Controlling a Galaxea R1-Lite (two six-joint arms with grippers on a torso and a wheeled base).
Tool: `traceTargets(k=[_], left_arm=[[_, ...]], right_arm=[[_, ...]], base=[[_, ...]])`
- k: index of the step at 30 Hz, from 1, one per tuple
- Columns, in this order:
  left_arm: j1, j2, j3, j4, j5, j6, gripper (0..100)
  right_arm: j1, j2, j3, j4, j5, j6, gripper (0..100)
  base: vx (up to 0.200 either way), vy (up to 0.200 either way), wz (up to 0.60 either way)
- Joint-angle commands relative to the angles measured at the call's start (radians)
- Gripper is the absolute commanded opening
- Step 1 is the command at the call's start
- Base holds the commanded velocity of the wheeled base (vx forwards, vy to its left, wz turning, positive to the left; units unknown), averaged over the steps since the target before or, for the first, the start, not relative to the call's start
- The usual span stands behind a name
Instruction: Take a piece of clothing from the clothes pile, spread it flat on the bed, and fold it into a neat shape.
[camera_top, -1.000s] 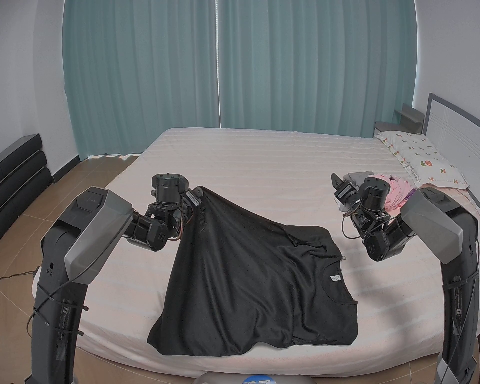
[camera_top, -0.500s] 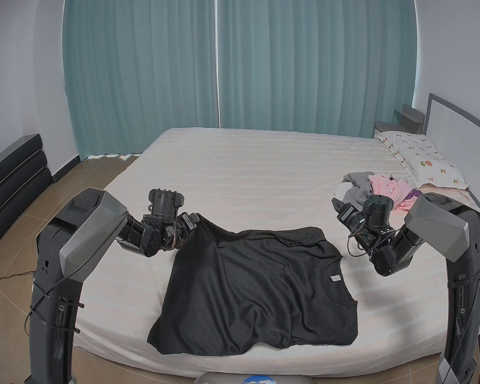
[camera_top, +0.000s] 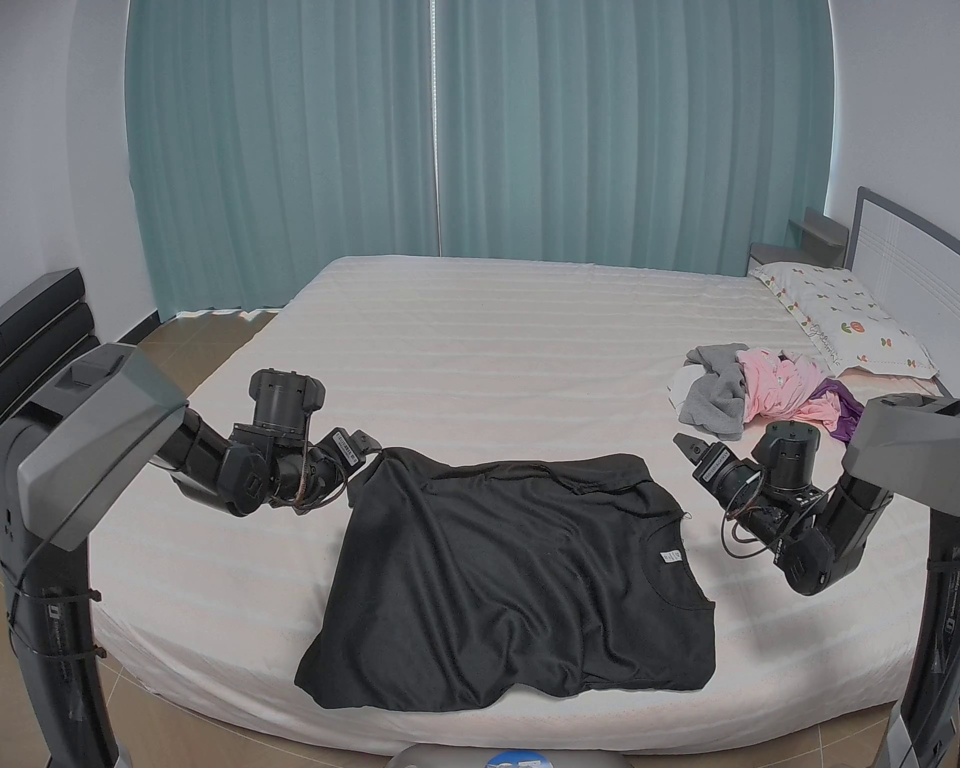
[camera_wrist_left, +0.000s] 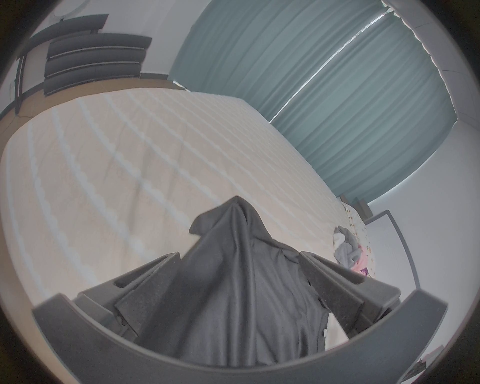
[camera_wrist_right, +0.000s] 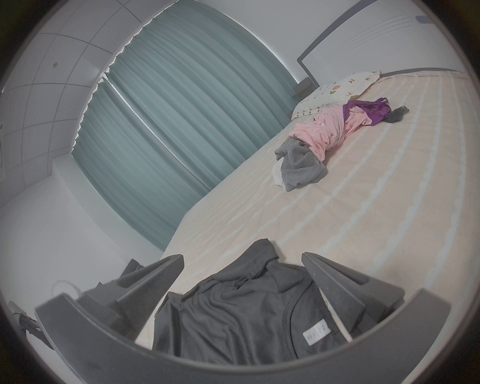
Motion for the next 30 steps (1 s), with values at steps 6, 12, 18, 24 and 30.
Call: traceTargets(k=[6,12,18,24,30], left_arm=[[0.022,-0.190,0.209,-0.006,-0.056,-0.023,100],[0.008,-0.238,0.277,-0.026,-0.064,-0.081,100],[-0.009,-0.278,0.316,-0.044,-0.062,-0.102,100],[-0.010,-0.290,0.321,-0.043,-0.057,-0.101,100],[-0.010,-0.285,0.326,-0.044,-0.050,-0.098,100]], right_arm=[[0.022,-0.097,0.155,-0.094,0.016,0.014,100],[0.042,-0.118,0.178,-0.094,0.016,0.015,100],[0.060,-0.127,0.191,-0.096,0.006,0.015,100],[0.063,-0.126,0.191,-0.094,0.004,0.015,100],[0.062,-0.123,0.192,-0.094,0.004,0.014,100]], base=[[0.000,0.000,0.00],[0.000,0.000,0.00],[0.000,-0.100,0.00],[0.000,-0.200,0.00],[0.000,0.000,0.00]])
